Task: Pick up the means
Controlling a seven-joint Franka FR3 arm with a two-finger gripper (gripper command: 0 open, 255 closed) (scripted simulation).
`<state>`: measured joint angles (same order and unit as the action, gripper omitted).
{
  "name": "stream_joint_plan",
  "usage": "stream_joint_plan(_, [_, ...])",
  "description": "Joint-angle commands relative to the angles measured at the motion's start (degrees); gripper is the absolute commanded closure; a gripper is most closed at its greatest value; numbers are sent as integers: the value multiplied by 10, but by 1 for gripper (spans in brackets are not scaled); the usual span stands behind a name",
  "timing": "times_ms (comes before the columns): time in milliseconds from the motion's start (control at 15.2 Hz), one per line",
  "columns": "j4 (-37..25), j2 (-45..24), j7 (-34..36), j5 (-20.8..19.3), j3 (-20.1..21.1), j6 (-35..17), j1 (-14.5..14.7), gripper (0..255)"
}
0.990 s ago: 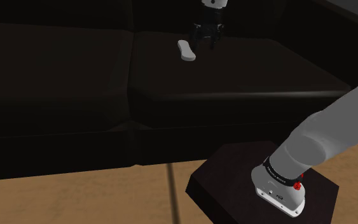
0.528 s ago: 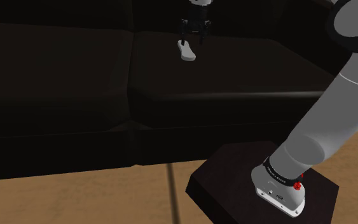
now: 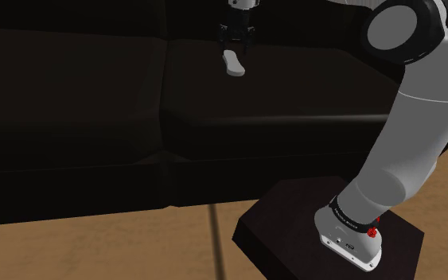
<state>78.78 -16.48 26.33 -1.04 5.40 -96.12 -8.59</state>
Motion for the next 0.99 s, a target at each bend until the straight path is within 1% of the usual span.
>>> stream_joint_plan(0, [18,2,1,0,0,-16,0,0])
stream_joint_plan(198, [41,5,1,0,0,-37,0,0])
stream_joint_plan(330, [41,5,1,0,0,-37,0,0])
stream_joint_plan(396, [42,5,1,0,0,-37,0,255])
stream_joint_plan(924, [42,5,1,0,0,-37,0,255])
